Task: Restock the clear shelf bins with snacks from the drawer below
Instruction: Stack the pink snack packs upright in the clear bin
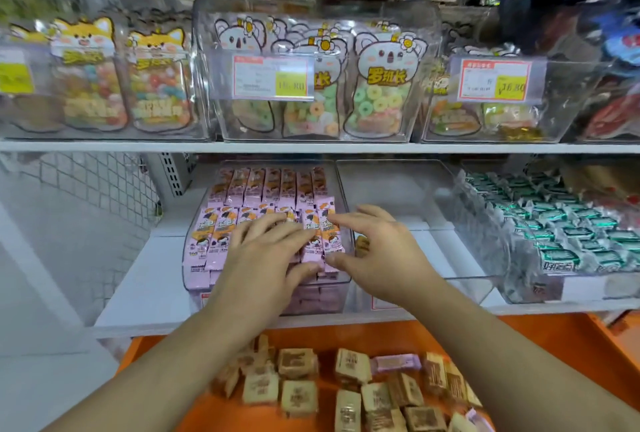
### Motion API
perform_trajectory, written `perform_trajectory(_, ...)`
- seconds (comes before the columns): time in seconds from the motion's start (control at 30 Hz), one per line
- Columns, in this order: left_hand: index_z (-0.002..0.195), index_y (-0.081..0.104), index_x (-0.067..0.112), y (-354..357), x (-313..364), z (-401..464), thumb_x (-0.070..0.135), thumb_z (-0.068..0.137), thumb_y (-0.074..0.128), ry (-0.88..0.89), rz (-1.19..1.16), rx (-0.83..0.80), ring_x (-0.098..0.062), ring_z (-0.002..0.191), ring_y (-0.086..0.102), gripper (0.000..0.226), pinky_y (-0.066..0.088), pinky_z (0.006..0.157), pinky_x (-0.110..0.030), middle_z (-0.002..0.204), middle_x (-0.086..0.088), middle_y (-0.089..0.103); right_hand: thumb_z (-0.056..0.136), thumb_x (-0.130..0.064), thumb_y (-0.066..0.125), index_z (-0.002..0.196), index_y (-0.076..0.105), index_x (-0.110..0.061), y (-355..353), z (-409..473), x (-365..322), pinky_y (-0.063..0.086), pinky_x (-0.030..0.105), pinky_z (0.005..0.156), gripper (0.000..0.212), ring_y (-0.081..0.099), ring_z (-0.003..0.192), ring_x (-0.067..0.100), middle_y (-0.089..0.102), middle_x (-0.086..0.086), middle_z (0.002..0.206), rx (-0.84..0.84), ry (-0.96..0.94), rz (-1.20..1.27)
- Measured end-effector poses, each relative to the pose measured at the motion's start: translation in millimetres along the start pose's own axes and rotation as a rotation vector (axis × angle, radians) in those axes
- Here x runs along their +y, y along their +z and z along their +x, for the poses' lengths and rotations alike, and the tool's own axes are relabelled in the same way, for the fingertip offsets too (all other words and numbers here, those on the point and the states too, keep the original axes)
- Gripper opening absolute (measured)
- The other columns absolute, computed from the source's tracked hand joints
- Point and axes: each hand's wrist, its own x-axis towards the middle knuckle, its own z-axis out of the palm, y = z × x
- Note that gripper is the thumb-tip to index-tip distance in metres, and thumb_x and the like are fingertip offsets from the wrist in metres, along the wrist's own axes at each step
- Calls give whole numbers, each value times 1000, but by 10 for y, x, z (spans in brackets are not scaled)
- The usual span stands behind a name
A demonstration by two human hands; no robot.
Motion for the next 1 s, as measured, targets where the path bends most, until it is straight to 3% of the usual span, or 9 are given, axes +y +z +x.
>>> perform_trajectory(0.13, 134, 68, 33, -4, -33, 13, 54, 90, 68, -2, 32, 19, -17, 135, 41, 49, 17, 110, -37, 138, 12, 59, 93, -59, 66, 152, 50, -38, 79, -5, 13, 20, 39, 124, 65, 20, 154, 11, 51, -20, 153, -45, -51, -100)
perform_trajectory(0.33, 146, 55, 36, -34, -46, -16, 56, 97, 59, -32, 37, -54, -17, 145, 33, 54, 22, 118, -43, 151, 12, 48, 95, -66, 47, 157, 40, -39, 101, -29, -3, 12, 45, 128, 67, 2, 158, 13, 23, -18, 168, -103, -69, -135)
perform_trajectory(0.47, 153, 45, 35, -49, -27, -41, 57, 101, 51, -40, 23, -59, -13, 148, 28, 57, 16, 120, -37, 157, 16, 43, 97, -61, 47, 161, 31, -40, 117, -53, -23, 9, 49, 129, 68, -4, 159, 14, 12, -15, 172, -140, -76, -157)
perform_trajectory(0.6, 158, 33, 39, -31, -14, -65, 61, 103, 41, -39, 35, -73, -12, 153, 18, 60, 16, 124, -40, 163, 19, 33, 103, -60, 46, 162, 23, -45, 101, -64, -32, 4, 46, 130, 66, -9, 159, 13, 3, -11, 174, -163, -4, -148)
perform_trajectory(0.73, 160, 28, 40, -29, -4, -83, 61, 103, 40, -44, 20, -92, -12, 154, 14, 62, 18, 124, -43, 166, 19, 26, 103, -57, 48, 162, 22, -44, 71, -65, -18, 3, 41, 129, 66, -8, 159, 10, 7, -10, 174, -160, -5, -139)
perform_trajectory(1.0, 159, 31, 41, -80, 113, -162, 55, 105, 42, -14, -45, -57, -10, 152, 15, 57, 17, 123, -38, 164, 20, 28, 102, -53, 54, 160, 29, -44, -38, -134, 21, 11, 45, 130, 64, 0, 159, 10, 16, -9, 173, -131, 5, -36)
